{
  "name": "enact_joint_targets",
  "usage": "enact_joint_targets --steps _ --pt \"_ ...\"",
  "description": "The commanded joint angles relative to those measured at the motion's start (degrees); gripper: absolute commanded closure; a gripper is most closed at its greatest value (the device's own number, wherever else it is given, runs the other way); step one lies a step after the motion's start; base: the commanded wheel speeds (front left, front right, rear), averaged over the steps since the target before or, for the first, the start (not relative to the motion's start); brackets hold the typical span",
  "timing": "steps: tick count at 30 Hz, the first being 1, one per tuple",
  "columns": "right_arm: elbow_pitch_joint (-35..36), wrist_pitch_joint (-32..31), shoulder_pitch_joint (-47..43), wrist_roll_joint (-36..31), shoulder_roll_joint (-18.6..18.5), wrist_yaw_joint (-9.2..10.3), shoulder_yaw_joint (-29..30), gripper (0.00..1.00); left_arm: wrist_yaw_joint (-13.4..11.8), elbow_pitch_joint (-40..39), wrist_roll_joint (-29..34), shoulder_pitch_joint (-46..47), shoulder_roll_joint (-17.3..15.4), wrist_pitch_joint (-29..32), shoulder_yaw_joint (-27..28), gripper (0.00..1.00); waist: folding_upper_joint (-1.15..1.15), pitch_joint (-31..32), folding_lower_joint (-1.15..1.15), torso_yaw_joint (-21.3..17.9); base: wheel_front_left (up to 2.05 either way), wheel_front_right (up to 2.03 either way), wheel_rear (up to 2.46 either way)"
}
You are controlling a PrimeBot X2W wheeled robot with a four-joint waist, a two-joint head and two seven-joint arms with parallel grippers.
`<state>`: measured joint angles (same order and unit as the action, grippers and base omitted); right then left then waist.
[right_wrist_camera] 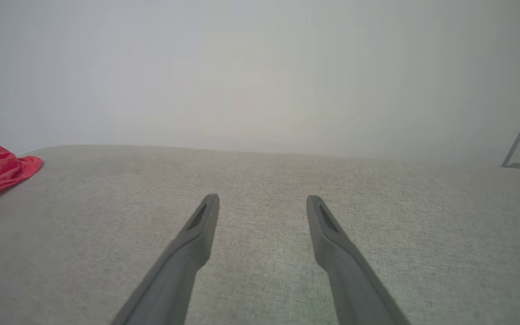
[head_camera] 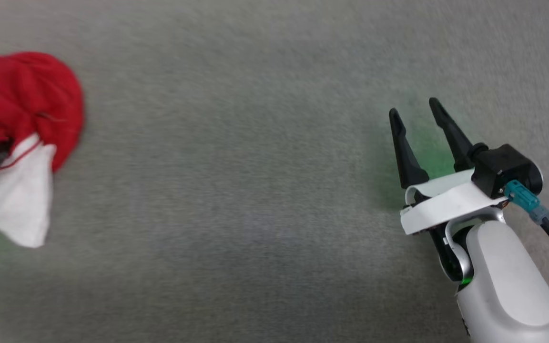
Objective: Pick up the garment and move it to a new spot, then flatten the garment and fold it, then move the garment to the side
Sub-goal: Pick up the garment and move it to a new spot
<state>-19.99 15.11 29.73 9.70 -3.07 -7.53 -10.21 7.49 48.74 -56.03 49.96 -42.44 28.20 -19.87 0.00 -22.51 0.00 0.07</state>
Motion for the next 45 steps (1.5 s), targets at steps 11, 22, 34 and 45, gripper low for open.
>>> enact_joint_targets --steps 11,22,34,45 --pt "1.39 0.04 1.81 -0.21 0.23 0.07 -0.82 0.0 0.09 2.67 -5.8 -0.37 2.43 5.33 -6.13 0.08 0.0 -8.87 0.0 -6.48 0.0 0.0 0.0" --pt "-0.39 0.04 -0.76 1.12 0.17 0.07 -0.87 0.0 0.31 0.14 -6.75 0.58 1.19 -9.54 -8.59 1.0 0.0 -0.61 0.0 -3.87 0.0 0.0 0.0" --pt "-0.43 0.04 -5.18 4.76 0.18 0.07 1.41 0.0 -0.04 -16.1 -12.97 2.67 -1.93 -19.39 -12.04 1.0 0.0 7.38 0.0 -2.33 0.0 0.0 0.0" --pt "2.35 0.04 -8.08 9.76 0.16 0.07 5.25 0.0 -0.04 -38.26 -16.77 5.46 1.51 -8.9 -21.24 1.0 0.0 5.61 0.0 -8.92 0.0 0.0 0.0"
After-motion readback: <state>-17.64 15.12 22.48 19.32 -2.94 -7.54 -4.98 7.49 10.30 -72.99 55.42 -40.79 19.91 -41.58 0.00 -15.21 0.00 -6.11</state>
